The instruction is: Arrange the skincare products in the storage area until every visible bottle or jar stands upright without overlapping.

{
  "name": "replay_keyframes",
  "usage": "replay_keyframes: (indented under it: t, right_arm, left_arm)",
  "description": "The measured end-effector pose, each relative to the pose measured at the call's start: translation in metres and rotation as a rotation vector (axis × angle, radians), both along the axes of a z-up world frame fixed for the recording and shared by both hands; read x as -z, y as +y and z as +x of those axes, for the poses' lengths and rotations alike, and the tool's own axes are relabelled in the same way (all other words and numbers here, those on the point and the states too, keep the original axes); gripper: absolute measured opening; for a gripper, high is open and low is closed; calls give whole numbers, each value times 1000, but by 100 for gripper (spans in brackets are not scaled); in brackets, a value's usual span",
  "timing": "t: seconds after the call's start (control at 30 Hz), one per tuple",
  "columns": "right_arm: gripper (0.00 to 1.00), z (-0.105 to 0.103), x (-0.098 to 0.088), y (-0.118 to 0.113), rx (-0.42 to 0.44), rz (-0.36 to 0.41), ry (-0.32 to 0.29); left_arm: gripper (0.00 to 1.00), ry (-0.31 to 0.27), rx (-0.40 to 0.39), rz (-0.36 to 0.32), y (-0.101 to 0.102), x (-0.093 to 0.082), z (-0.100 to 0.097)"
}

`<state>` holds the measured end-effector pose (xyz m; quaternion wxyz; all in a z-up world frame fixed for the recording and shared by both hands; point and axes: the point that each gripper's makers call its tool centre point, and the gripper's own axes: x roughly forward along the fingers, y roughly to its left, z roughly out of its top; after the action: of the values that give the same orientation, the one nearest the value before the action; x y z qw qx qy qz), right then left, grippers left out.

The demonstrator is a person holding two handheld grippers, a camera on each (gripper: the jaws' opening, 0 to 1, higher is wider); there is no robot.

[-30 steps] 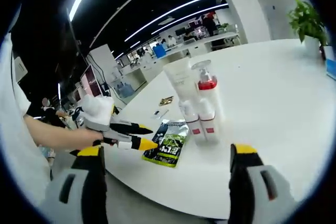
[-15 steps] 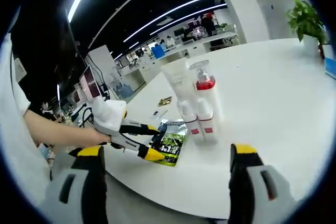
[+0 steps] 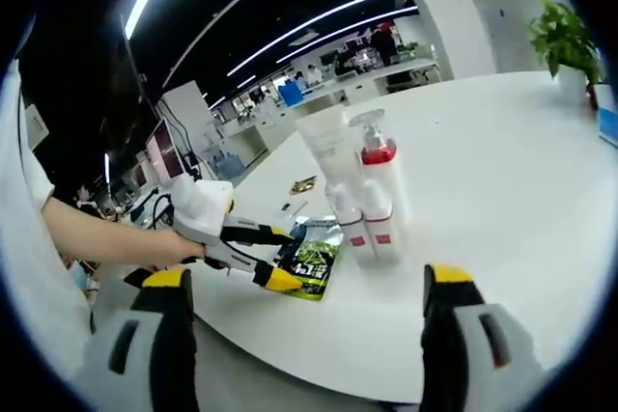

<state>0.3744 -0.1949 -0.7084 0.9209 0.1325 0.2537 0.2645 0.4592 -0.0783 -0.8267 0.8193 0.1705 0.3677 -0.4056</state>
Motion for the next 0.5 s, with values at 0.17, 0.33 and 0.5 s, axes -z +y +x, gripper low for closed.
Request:
replay_keyframes:
  t: [0.17, 0.33, 0.5]
  right_arm:
    - [99, 1, 0, -1, 5, -1, -1]
    - [99, 1, 1, -1, 2, -4, -3]
    - [98, 0, 1, 1, -8, -9, -3]
  left_arm:
    - [65, -20, -10, 18, 5, -1, 4]
    - [64, -18, -43, 0, 11, -9, 3]
    - [66, -1, -78, -9, 20, -13, -6]
